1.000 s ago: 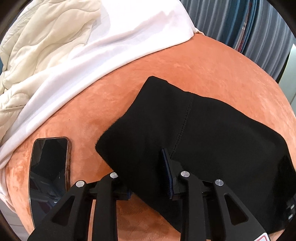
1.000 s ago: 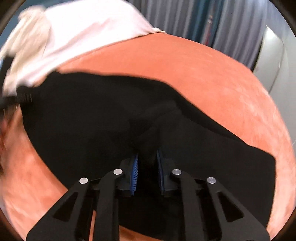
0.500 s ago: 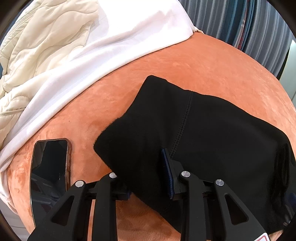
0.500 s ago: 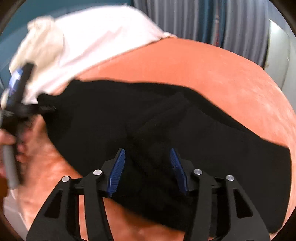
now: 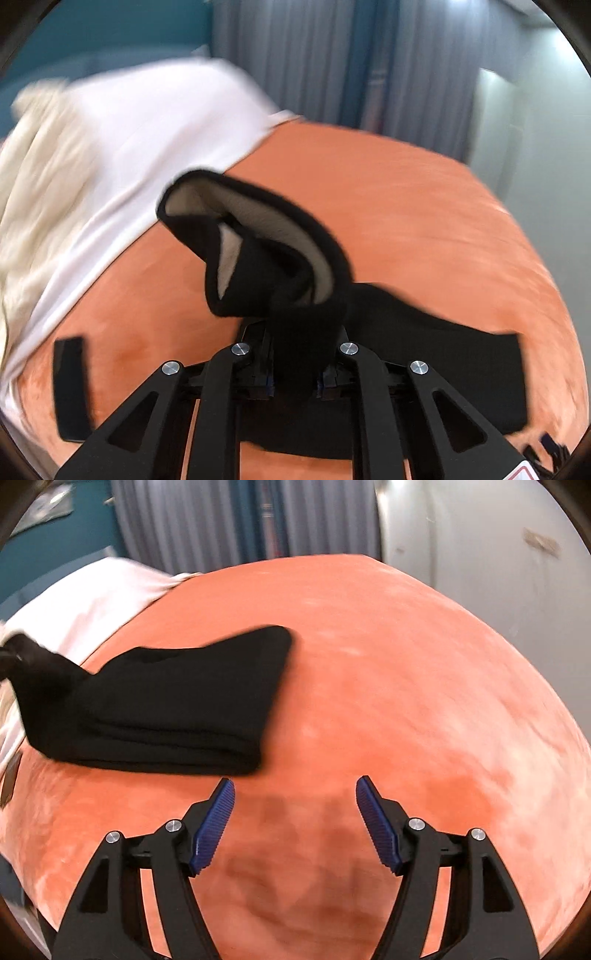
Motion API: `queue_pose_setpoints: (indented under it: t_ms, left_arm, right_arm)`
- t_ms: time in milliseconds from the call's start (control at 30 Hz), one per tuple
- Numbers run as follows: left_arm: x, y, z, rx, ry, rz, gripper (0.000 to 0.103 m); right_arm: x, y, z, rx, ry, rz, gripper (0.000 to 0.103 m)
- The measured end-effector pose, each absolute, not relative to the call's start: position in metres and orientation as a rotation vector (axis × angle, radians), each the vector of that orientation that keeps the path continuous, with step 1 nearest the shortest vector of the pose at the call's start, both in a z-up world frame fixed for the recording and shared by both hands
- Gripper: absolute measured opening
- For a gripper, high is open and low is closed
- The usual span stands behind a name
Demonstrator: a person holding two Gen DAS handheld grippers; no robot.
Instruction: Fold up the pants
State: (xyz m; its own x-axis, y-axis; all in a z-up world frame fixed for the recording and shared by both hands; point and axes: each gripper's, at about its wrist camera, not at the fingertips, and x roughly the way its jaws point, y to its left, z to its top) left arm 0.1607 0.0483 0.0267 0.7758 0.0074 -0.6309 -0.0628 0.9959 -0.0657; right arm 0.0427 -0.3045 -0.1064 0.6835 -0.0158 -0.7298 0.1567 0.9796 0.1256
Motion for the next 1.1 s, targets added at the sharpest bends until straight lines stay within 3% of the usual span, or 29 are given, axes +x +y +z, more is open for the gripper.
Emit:
queue_pose_setpoints:
  t_ms: [100,200,333,500,733,1067,1100]
  left_arm:
    - [0.153,-0.039,0.019,-0.021,0.727,-0.106,0.014]
    - [0.158,-0.12,-0.035,0.067,0.899,-0.176,0.018]
    - [0.146,-0.165,-0.072,0.144,0.953,-0.135,0.021]
    - [0.122,-0.165,-0.048,0.175,0.846,-0.112,0.025]
    - [0.104,-0.081,0.005,-0.064,0.803,-0.184,0.034]
    - [0.112,-0.141,-0.065,0.152,0.933,-0.203,0.035]
    - [0.104,-0.142,-0.067,0.151,0.917,-0.217,0.044]
  right_arm:
    - [0.034,-0.326,-0.121,0.244,0.831,-0.103,0.067]
    - [0.021,-0.334,-0.131,0.268,0.79,-0.06,0.068]
    - [0.026,-0.339,-0.133,0.261,0.784,-0.012,0.08]
    - [0.03,-0.34,-0.132,0.334,0.764,0.045,0.082]
    - [0.031,-0.336,-0.095,0.357,0.708,0.07,0.082]
    - [0.104,-0.319,-0.049,0.541,0.713,0.201,0.082]
    - [0.107,-0.318,-0.05,0.541,0.727,0.191,0.082]
